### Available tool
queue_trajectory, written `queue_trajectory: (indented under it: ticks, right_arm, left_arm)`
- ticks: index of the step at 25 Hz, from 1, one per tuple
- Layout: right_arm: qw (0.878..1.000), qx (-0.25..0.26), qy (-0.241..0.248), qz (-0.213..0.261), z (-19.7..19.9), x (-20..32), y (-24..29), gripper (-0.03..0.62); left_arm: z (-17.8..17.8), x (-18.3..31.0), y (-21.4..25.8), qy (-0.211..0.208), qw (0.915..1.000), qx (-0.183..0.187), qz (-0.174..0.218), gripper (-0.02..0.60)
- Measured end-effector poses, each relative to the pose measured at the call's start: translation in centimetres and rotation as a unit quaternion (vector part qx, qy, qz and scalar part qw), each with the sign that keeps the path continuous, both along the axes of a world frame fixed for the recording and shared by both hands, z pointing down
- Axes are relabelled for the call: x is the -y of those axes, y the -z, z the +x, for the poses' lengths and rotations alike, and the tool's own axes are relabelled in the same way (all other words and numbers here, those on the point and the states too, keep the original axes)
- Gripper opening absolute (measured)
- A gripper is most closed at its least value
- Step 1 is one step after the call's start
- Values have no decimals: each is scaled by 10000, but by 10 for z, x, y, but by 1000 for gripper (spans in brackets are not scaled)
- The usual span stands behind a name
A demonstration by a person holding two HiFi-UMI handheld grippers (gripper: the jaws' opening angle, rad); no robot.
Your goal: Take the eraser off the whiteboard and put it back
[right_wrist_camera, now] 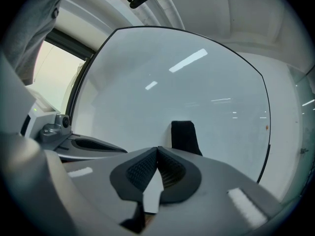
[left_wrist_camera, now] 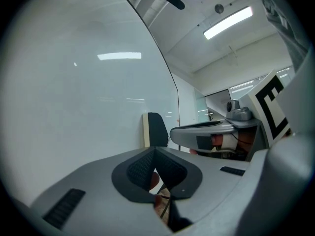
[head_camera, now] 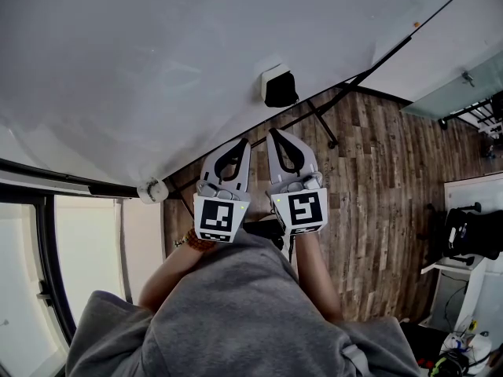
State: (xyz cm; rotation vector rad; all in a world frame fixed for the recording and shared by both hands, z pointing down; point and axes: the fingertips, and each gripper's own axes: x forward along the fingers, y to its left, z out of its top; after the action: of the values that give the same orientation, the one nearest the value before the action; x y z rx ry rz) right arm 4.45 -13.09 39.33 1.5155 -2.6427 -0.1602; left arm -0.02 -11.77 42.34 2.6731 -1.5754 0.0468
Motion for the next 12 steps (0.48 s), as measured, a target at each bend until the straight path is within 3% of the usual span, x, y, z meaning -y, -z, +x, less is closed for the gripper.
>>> queue_trajectory:
  ticks: [12]
  right_arm:
    - [9999, -76, 138, 58, -11, 2, 3, 11]
  left_arm:
    - [-8, 3, 0, 86, 10000, -10, -3, 6]
